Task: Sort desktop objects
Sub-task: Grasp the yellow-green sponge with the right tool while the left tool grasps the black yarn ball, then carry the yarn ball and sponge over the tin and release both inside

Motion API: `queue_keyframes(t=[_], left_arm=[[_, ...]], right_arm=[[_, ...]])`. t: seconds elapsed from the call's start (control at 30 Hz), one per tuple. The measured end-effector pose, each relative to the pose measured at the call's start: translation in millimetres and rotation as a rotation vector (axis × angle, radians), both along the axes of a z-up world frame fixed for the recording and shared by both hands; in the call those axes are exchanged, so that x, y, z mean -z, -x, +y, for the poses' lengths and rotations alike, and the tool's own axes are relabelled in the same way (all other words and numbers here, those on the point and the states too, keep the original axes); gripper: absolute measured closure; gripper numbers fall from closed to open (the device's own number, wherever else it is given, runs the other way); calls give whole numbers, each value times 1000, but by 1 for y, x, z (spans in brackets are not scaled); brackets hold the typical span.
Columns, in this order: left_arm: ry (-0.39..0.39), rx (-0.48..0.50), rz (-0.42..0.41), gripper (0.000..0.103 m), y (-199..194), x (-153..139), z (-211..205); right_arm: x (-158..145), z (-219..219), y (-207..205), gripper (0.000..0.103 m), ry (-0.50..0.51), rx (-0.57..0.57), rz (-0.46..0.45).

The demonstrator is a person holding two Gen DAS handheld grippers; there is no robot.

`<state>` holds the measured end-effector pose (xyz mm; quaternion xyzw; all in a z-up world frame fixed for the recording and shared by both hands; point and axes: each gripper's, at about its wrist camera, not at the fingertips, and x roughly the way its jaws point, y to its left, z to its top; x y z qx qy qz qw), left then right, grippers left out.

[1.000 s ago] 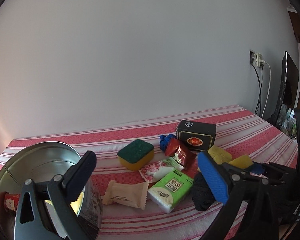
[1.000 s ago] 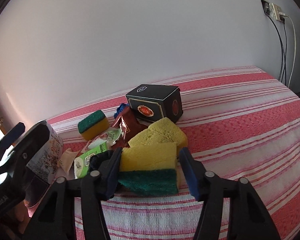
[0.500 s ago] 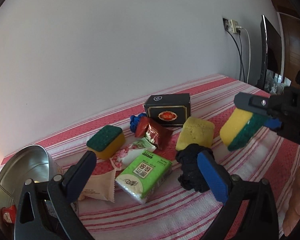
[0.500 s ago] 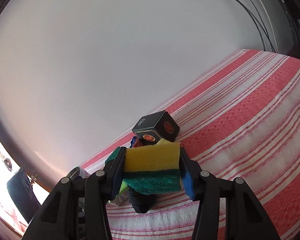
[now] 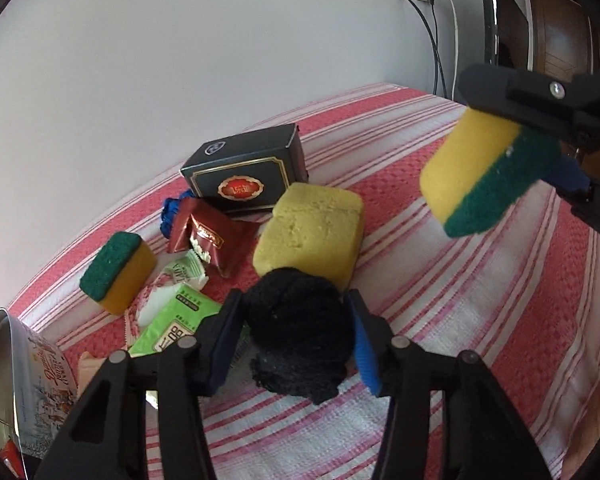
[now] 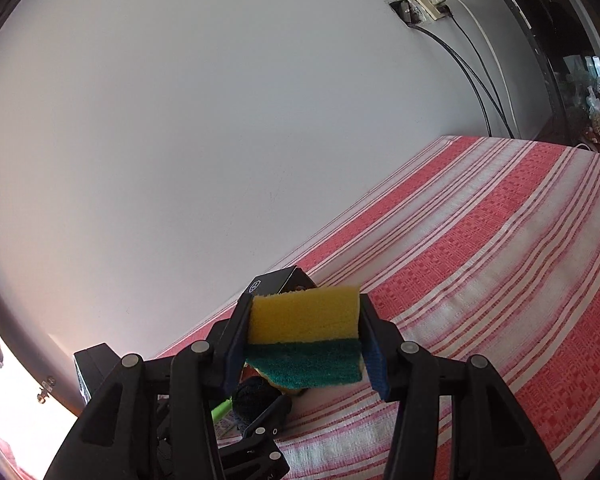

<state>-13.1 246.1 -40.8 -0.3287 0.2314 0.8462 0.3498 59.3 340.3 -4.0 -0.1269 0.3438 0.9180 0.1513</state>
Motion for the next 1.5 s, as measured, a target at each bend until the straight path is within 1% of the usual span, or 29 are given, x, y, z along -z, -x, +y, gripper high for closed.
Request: queue_keyframes(t=[0.1,0.17,0.23,0.37,0.5,0.6,0.7,0.83,0.97,1.23,1.5], left_arm=[[-39,-16,0,54,0,-5,-8],[-107,-23,7,54,-2,-12,-19],[-193,-41,40,54,-7,-22,-35],[-285,-71,115,54,-16,-44,-60],[-342,-128,169,54,-18,-60,-87],[-368,-170,222,54,-16,-63,-102],[-405,-193,257,54,-16,-67,-116],[-422,-214,318,54,-25,-69,-127],[-404,-228,380,54,-30,-70,-130],[-406,-272,375,54,-20,-72,-142],[-433,-333,365,54,-12,-76,-173]], right_arm=[[-1,0,-4,50,-8,15,-9],[0,0,-5,50,-11,25,-14],[1,-1,-6,50,-10,30,-16],[1,-2,-6,50,-28,35,-13],[-3,-9,-4,50,-73,19,-10],[-7,-18,-4,50,-122,6,-4],[-10,-26,-5,50,-164,-12,8],[-15,-36,-8,50,-228,-23,29],[-18,-49,-8,50,-288,-33,27],[-19,-59,-8,50,-339,-33,7],[-19,-77,-4,50,-415,-14,-28]])
